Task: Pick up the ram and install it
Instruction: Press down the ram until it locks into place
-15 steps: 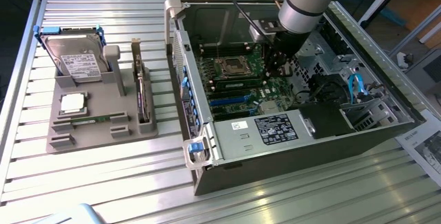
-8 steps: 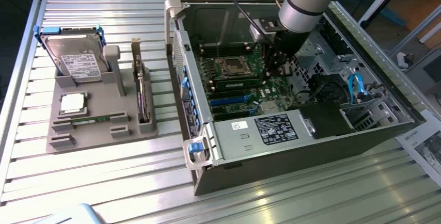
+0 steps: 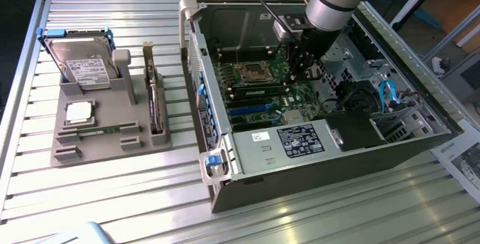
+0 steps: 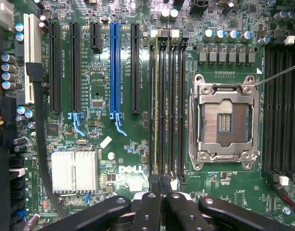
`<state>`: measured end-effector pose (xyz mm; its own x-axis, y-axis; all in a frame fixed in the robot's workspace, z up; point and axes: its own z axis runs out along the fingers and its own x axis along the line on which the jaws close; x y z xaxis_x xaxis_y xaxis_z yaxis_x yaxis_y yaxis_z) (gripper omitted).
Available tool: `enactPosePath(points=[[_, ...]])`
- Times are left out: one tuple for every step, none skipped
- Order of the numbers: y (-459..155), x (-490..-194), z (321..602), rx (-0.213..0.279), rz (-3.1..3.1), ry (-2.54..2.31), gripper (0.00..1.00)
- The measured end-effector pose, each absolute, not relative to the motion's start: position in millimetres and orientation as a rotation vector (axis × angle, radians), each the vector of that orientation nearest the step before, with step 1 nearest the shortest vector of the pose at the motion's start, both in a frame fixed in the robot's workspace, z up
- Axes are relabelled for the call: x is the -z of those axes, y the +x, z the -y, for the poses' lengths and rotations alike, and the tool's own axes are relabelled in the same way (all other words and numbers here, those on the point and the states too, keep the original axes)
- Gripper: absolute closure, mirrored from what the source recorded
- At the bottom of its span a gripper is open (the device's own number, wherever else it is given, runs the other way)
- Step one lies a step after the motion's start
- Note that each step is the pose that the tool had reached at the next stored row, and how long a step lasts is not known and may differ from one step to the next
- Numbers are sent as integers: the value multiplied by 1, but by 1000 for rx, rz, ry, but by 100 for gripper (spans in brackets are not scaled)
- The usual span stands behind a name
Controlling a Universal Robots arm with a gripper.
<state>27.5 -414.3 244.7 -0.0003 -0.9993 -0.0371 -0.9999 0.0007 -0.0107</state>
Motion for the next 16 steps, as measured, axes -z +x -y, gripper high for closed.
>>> enactPosePath(points=[[28,-245,414,-29,-2198,-2197,90],[28,-245,414,-29,-2198,-2197,90],[27,-245,414,-29,-2198,-2197,90],[26,-245,414,-29,-2198,-2197,90],[25,-244,414,-29,-2198,-2197,90],[20,-244,414,-29,-2198,-2197,90],[16,-244,413,-28,-2198,-2197,90],[14,-244,413,-29,-2198,-2197,90],[12,-244,413,-28,-2198,-2197,90],[9,-244,413,-28,-2198,-2197,90],[6,-244,412,-28,-2198,-2197,90],[2,-244,412,-28,-2199,-2198,90],[-2,-244,412,-27,-2199,-2198,90],[-4,-244,412,-27,-2199,-2198,90],[-7,-244,412,-27,-2199,-2198,90],[-8,-244,412,-27,-2199,-2198,90]])
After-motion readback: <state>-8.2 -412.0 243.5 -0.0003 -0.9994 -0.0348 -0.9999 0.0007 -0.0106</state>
